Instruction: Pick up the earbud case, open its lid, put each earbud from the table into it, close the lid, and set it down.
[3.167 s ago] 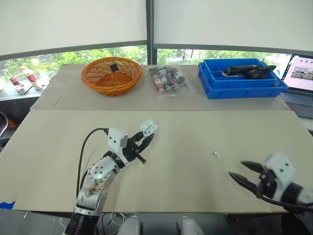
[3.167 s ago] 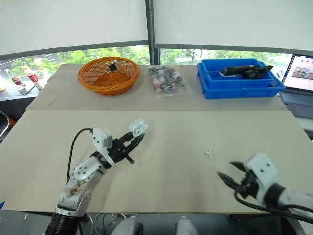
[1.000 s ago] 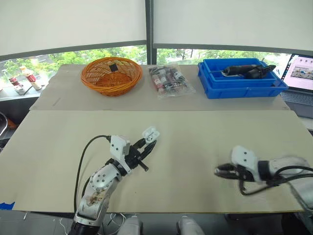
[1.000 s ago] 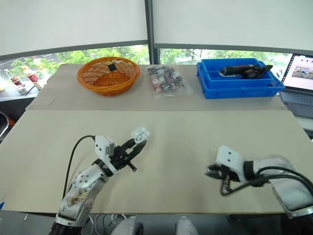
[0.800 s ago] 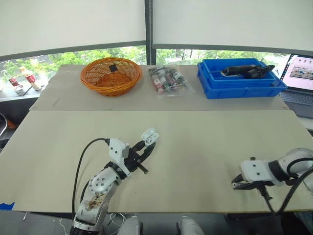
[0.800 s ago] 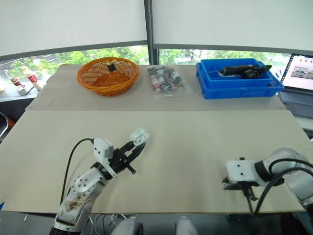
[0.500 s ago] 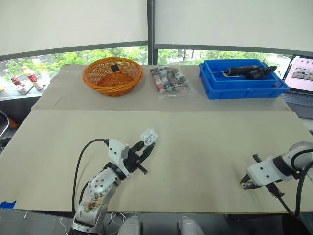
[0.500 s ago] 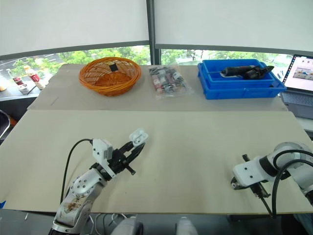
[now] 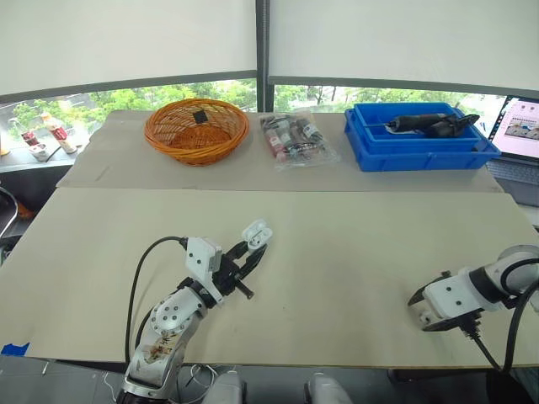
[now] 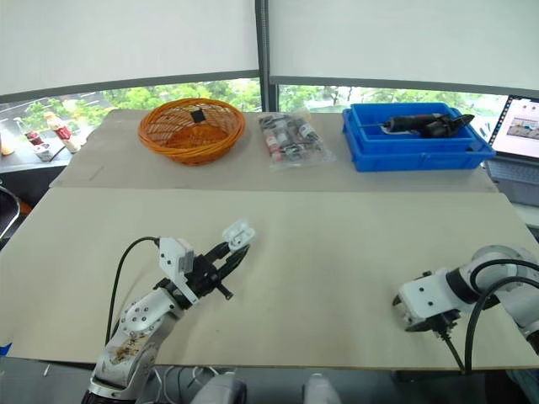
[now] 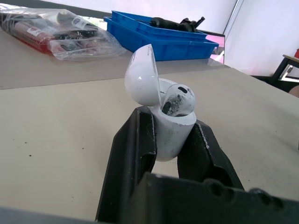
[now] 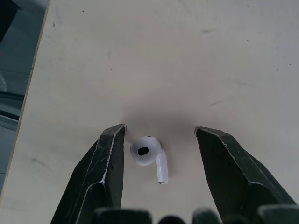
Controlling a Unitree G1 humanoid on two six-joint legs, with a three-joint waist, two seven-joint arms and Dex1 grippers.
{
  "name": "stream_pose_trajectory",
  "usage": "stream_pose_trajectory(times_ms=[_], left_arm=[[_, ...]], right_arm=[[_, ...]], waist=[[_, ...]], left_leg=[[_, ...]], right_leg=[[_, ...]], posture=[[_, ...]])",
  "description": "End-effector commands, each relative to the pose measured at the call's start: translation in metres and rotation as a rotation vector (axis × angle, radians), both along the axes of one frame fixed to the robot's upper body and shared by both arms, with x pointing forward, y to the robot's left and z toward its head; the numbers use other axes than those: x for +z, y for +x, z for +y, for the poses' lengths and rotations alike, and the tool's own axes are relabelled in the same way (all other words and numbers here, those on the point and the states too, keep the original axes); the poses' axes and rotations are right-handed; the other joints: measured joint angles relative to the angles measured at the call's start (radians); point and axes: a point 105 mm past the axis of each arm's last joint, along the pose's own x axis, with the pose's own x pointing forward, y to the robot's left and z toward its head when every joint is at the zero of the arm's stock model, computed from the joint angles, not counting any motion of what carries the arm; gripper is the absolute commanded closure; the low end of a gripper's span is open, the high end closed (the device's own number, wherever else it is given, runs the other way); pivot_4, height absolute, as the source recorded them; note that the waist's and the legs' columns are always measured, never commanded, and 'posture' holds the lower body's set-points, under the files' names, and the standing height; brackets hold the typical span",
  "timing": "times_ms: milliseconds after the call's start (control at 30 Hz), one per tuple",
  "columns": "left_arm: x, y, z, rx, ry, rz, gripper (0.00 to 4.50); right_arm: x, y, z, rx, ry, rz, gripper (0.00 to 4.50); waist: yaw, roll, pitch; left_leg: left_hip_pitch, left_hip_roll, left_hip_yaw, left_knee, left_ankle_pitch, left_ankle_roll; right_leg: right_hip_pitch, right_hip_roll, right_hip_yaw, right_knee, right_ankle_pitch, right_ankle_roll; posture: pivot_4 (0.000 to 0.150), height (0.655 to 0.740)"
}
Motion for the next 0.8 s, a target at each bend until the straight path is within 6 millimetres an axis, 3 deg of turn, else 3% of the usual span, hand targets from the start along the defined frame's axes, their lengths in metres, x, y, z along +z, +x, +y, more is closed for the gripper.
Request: stream_pose_trajectory(times_ms=[33,100,200,333,600,800], left_arm=[[0.011,0.000,-0.001,-0.013,-0.011,-0.042,3.89],[0.011,0.000,-0.002,-0.015,-0.013,-0.041,3.89],[0.011,0.001,-0.004,-0.017,-0.018,-0.041,3.89],[0.011,0.001,-0.007,-0.019,-0.024,-0.040,3.89],[0.010,0.001,-0.004,-0.008,-0.024,-0.038,3.89],[0.010,0.001,-0.004,-0.007,-0.024,-0.037,3.89]], right_arm=[[0.018,-0.002,0.016,0.030,0.012,-0.039,1.79],[0.020,-0.005,0.019,0.034,-0.032,-0.048,1.79],[0.017,-0.010,0.007,0.038,-0.205,-0.060,1.79],[0.013,-0.008,-0.001,0.063,-0.303,-0.098,1.79],[0.004,0.005,0.005,0.114,-0.275,-0.154,1.79],[-0.002,0.003,0.007,0.152,-0.260,-0.130,1.79]], waist=[[0.000,0.000,0.000],[0.001,0.001,0.000],[0.007,0.001,0.000],[0.006,0.001,0.000],[-0.005,0.001,0.000],[-0.018,0.000,0.000]], left_leg=[[0.000,0.000,0.000,0.000,0.000,0.000],[-0.001,0.000,-0.001,0.000,0.000,0.000],[-0.001,-0.001,-0.001,0.000,0.000,0.000],[-0.001,-0.001,0.000,0.001,0.000,0.000],[-0.001,0.000,0.003,0.000,0.000,0.000],[0.000,0.000,0.002,0.000,0.000,0.000]], right_leg=[[0.000,0.000,0.000,0.000,0.000,0.000],[-0.001,0.000,0.000,0.000,0.000,0.000],[-0.001,-0.001,0.001,0.000,0.000,0.000],[-0.001,0.000,0.000,0.000,0.000,0.000],[-0.001,0.000,0.001,0.000,0.000,0.000],[0.000,0.000,0.001,0.000,0.000,0.000]], posture=[[0.150,0.7400],[0.150,0.7400],[0.150,0.7400],[0.150,0.7400],[0.150,0.7400],[0.150,0.7400]])
